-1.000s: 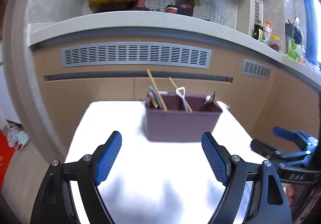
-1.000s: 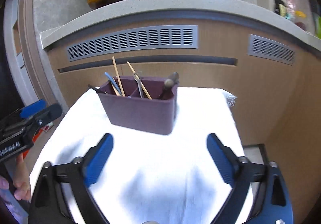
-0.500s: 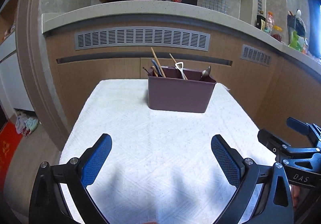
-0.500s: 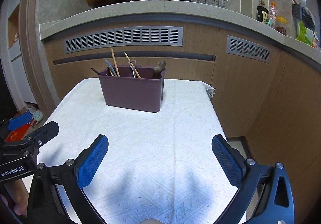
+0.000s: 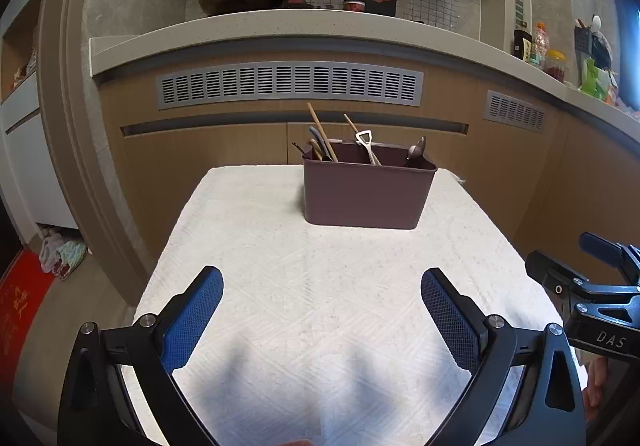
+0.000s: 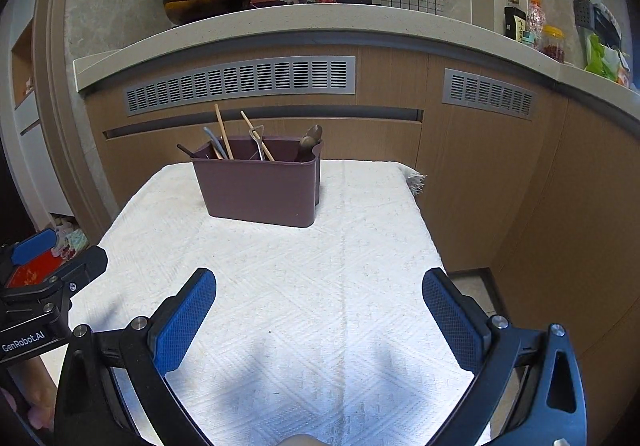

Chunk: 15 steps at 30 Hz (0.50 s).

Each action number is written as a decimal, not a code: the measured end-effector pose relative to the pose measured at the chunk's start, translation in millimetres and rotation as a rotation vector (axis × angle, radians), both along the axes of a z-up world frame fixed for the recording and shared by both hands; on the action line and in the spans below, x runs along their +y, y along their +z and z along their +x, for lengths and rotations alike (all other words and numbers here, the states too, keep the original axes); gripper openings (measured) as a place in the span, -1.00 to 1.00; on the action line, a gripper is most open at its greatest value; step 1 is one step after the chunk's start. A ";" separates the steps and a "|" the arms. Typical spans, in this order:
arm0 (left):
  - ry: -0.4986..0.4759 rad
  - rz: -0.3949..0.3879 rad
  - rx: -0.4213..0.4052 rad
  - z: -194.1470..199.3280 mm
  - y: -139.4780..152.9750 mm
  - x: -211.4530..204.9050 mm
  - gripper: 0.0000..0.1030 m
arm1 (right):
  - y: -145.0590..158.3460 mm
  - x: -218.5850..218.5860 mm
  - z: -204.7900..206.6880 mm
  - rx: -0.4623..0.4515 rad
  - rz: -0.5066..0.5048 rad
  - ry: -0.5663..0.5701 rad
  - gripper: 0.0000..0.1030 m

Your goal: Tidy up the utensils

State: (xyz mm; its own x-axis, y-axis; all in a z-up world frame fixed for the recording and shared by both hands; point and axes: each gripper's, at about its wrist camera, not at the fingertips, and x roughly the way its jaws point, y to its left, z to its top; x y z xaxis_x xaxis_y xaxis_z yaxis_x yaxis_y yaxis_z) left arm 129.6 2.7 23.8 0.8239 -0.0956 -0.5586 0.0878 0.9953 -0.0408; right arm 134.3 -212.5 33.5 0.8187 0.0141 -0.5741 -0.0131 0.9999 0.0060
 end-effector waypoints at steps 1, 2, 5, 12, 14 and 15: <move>-0.001 0.002 0.001 0.1 0.0 -0.3 0.92 | 0.0 -0.2 0.1 0.001 0.000 0.001 0.99; -0.004 0.004 0.002 0.1 0.0 -0.6 0.92 | 0.1 -0.1 0.2 0.001 -0.001 0.001 0.99; -0.009 0.004 0.003 -0.6 0.4 -2.3 0.92 | 0.4 0.0 0.4 0.000 -0.003 0.001 1.00; -0.015 0.007 0.006 -1.3 0.5 -4.5 0.92 | 0.9 -0.2 -0.3 -0.001 -0.001 0.003 1.00; -0.017 0.004 0.007 -1.4 0.6 -4.5 0.92 | 0.7 0.3 -0.2 -0.001 -0.005 0.001 1.00; -0.017 0.005 0.006 -1.4 0.6 -4.5 0.92 | 0.6 0.4 -0.3 -0.001 -0.006 0.002 1.00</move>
State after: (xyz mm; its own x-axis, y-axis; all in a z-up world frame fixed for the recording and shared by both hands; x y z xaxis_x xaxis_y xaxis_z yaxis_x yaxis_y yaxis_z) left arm 128.2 -1.8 24.3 0.8189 -0.1070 -0.5639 0.1046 0.9938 -0.0367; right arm 134.0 -212.1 34.1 0.8191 0.0124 -0.5735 -0.0148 0.9999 0.0004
